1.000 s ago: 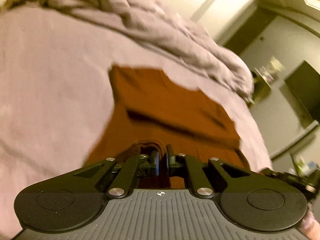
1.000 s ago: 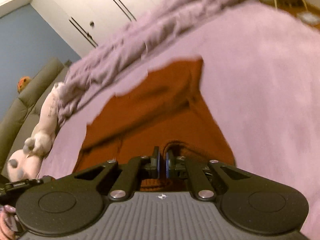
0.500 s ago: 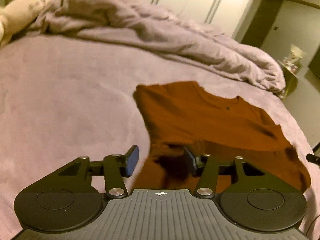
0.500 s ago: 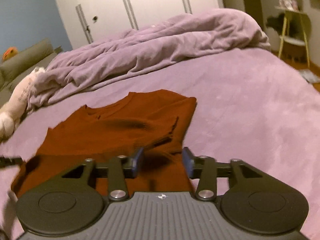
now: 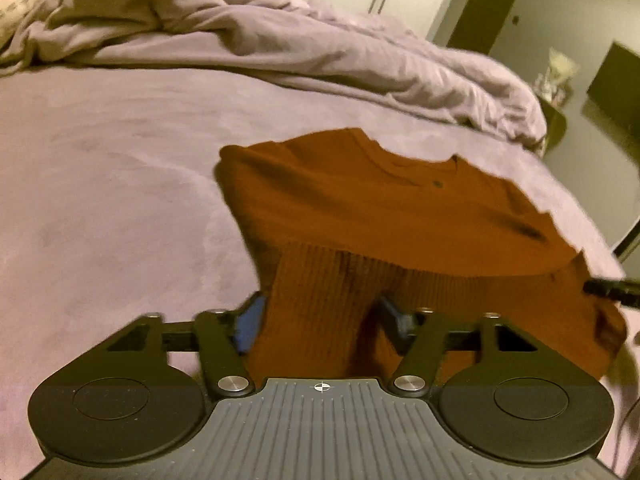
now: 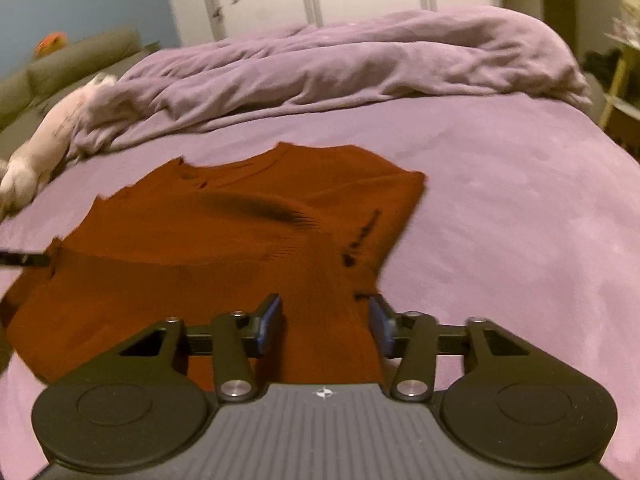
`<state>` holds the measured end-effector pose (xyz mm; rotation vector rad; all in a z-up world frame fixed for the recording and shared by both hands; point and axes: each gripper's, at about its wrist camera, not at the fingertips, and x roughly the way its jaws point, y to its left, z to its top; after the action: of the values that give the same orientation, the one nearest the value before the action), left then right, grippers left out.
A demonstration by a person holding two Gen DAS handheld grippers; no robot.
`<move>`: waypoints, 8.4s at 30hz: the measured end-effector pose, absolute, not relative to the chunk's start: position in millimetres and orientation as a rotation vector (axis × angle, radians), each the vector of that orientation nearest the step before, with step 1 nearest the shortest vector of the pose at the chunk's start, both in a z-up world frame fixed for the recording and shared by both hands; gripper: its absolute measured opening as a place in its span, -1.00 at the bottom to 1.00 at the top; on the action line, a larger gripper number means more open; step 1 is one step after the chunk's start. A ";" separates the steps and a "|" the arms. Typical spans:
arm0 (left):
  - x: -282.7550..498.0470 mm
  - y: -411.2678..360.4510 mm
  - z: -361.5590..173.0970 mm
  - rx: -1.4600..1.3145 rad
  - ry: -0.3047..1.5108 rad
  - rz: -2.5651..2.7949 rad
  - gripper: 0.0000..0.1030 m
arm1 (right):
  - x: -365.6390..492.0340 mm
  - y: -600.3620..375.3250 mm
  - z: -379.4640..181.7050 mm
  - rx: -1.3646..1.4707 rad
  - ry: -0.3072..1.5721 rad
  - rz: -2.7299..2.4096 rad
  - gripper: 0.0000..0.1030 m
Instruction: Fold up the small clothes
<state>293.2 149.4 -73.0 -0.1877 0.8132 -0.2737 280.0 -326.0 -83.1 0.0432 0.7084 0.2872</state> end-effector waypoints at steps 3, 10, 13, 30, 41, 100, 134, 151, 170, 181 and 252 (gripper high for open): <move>295.6 143.1 -76.6 -0.130 0.824 -0.261 -0.22 | 285.1 -318.1 -85.1 -0.005 0.722 0.310 -0.72; 291.8 150.7 -71.8 -0.142 0.818 -0.255 -0.62 | 290.1 -317.8 -89.7 0.009 0.747 0.309 -0.69; 287.1 146.4 -65.3 -0.115 0.804 -0.239 -0.65 | 289.9 -315.6 -89.6 0.013 0.745 0.294 -0.77; 309.4 138.0 17.7 -0.111 0.593 -0.189 -0.87 | 294.3 -292.0 -18.0 -0.046 0.542 0.245 -0.88; 410.8 140.1 -36.1 -0.159 0.742 -0.037 -0.86 | 406.3 -266.8 -44.2 -0.071 0.626 0.079 -0.88; 334.0 111.7 -37.3 -0.227 0.616 0.081 0.80 | 340.3 -183.0 -74.2 0.014 0.575 0.276 -0.65; 289.1 196.7 -88.8 -0.625 0.831 -0.048 0.76 | 282.7 -250.6 -53.6 0.054 0.565 0.063 0.00; 338.7 210.2 -108.0 -0.882 0.877 -0.161 -0.63 | 306.5 -140.0 -90.8 0.025 0.666 0.322 -0.67; 355.0 81.4 -0.4 -0.574 0.764 -0.340 -0.67 | 268.2 -225.0 -73.1 0.129 0.572 0.163 -0.67; 355.8 -77.3 -73.8 -0.270 0.868 -0.391 -0.44 | 254.2 -280.4 -77.7 0.191 0.574 0.083 -0.67; 315.9 20.2 -77.0 -0.343 0.867 -0.260 0.53 | 376.0 -296.3 -102.8 0.669 0.859 0.461 0.36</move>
<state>315.9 20.2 -77.0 -0.3430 0.8665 -0.2598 376.0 -296.3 -102.8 0.6688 0.8591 0.4611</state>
